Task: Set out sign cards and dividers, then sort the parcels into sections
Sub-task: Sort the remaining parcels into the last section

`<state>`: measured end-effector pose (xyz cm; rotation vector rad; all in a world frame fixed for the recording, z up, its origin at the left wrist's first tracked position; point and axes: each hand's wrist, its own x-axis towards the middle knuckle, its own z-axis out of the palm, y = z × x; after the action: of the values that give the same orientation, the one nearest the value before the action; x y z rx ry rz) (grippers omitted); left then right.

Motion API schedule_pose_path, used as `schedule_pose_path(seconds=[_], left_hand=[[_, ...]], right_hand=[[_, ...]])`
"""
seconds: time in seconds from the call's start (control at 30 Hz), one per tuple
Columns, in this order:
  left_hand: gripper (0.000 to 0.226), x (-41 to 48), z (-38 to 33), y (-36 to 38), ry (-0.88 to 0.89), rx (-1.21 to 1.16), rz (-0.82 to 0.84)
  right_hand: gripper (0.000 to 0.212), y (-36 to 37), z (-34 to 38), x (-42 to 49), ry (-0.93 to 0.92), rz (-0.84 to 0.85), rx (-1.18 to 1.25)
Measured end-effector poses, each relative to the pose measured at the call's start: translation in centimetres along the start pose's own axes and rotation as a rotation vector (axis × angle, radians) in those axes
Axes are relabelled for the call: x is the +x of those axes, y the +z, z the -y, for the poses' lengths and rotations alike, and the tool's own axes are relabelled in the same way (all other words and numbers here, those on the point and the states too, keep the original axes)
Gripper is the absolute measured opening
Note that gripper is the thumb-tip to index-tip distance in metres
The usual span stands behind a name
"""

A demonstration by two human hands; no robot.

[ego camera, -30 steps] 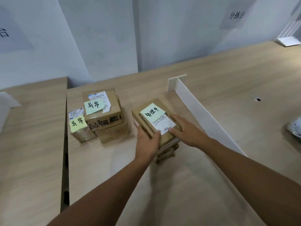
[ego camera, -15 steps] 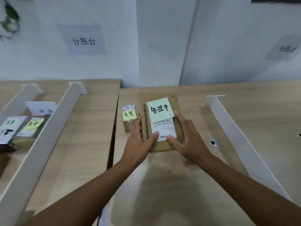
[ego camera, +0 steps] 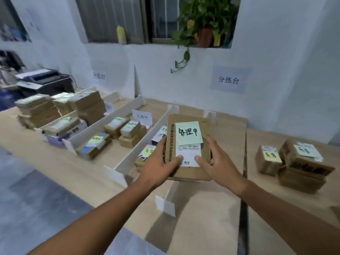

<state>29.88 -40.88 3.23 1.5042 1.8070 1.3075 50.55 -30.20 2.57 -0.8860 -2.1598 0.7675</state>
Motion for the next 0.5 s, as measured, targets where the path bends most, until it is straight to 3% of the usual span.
schedule_pose_path(seconds=[0.23, 0.5], left_hand=[[0.073, -4.1, 8.8, -16.4, -0.129, -0.004, -0.142], [0.069, 1.0, 17.5, -25.4, -0.195, 0.029, -0.155]], right_hand=[[0.074, 16.5, 9.6, 5.0, -0.073, 0.133, -0.012], [0.07, 28.3, 11.3, 12.9, -0.031, 0.174, 0.037]])
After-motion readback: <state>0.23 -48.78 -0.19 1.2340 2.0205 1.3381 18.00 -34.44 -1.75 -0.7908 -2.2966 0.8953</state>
